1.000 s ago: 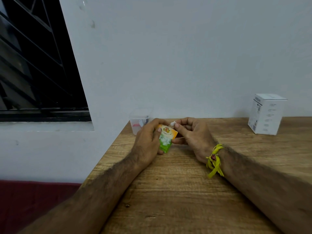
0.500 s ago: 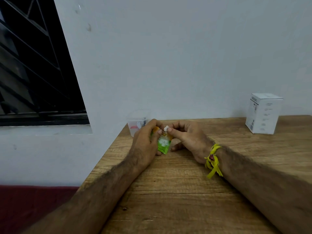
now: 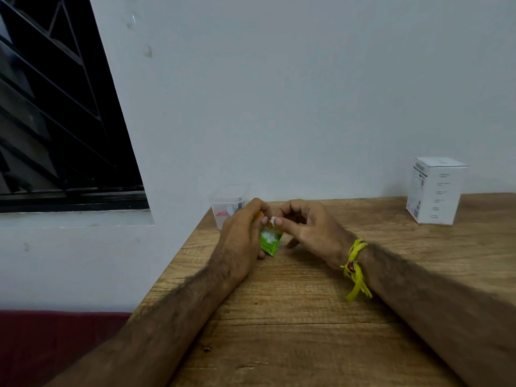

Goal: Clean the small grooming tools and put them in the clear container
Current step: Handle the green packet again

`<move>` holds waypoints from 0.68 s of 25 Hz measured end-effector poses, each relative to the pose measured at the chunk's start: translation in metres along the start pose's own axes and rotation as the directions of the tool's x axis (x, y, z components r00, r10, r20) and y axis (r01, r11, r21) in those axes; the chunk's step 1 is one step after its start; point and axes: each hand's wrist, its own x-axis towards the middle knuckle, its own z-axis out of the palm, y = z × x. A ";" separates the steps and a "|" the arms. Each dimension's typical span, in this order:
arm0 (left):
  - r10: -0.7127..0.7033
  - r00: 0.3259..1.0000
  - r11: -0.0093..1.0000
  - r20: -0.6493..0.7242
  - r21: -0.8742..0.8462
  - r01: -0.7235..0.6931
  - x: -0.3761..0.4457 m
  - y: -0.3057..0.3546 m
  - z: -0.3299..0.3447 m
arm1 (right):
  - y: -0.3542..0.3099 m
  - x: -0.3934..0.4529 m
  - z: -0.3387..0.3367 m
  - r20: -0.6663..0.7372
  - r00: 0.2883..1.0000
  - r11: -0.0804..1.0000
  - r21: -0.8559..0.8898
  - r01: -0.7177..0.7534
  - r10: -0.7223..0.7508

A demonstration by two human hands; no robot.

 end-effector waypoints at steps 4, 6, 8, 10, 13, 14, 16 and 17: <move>0.063 0.997 0.996 0.035 0.057 -0.065 0.001 -0.001 0.000 | 0.002 0.002 0.000 -0.025 0.999 0.996 -0.081 -0.025 0.023; 0.103 0.992 0.991 0.074 0.081 -0.108 0.000 0.000 0.001 | 0.001 0.001 0.000 -0.049 0.998 0.994 -0.102 -0.045 0.040; 0.118 0.989 0.989 0.093 0.081 -0.126 0.000 0.001 0.002 | -0.001 0.001 0.000 -0.050 0.998 0.993 -0.105 -0.049 0.044; 0.114 0.991 0.993 0.075 0.024 -0.116 0.000 0.001 0.001 | -0.003 0.001 0.001 -0.048 0.998 0.997 -0.063 -0.053 0.050; 0.085 0.995 0.996 0.055 -0.046 -0.082 0.001 0.002 -0.004 | -0.002 0.002 0.005 -0.123 0.988 0.995 0.051 -0.091 0.097; 0.079 0.995 0.997 0.057 -0.029 -0.077 0.000 0.002 -0.006 | -0.002 0.002 0.005 -0.153 0.982 0.990 0.105 -0.096 0.111; 0.086 0.995 0.995 0.049 0.038 -0.088 0.001 0.002 -0.007 | -0.004 0.003 0.004 -0.201 0.973 0.977 0.199 -0.074 0.114; 0.088 0.995 0.995 0.045 0.053 -0.090 0.001 0.001 -0.007 | -0.005 0.003 0.002 -0.217 0.971 0.974 0.218 -0.055 0.103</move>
